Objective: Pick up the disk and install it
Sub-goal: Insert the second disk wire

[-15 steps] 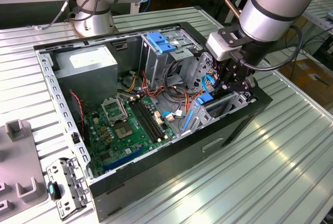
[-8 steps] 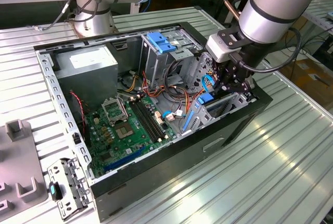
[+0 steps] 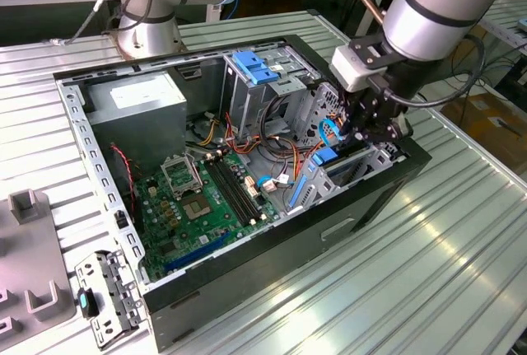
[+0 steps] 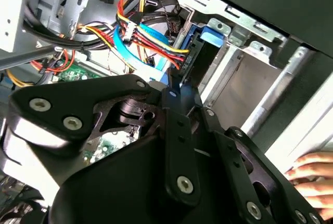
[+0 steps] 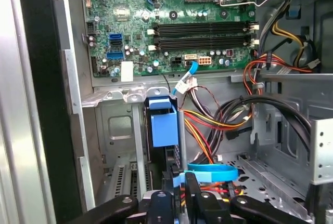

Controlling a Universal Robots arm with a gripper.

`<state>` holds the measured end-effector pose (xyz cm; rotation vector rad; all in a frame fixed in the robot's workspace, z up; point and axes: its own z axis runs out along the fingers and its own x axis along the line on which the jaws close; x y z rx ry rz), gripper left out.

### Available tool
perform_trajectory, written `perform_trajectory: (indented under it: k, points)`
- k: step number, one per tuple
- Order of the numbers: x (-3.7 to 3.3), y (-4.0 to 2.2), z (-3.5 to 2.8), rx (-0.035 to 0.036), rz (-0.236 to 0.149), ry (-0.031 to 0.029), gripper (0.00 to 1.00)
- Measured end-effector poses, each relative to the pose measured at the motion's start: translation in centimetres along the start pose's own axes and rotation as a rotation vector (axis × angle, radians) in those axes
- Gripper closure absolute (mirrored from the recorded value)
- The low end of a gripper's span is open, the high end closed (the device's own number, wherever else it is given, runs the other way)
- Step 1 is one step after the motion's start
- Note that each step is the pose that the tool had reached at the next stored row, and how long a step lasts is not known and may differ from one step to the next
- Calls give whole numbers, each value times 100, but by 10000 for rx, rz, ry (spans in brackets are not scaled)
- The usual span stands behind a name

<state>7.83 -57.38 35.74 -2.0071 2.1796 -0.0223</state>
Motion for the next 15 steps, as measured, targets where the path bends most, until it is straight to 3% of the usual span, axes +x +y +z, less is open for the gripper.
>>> perform_trajectory:
  k: [3,5,6,15]
  points:
    - [-20,-14,-109,5,-5,33,76]
    - [-21,-14,-114,7,-6,43,78]
    - [-21,-14,-114,7,-6,45,89]
    - [-22,-14,-115,9,-10,70,89]
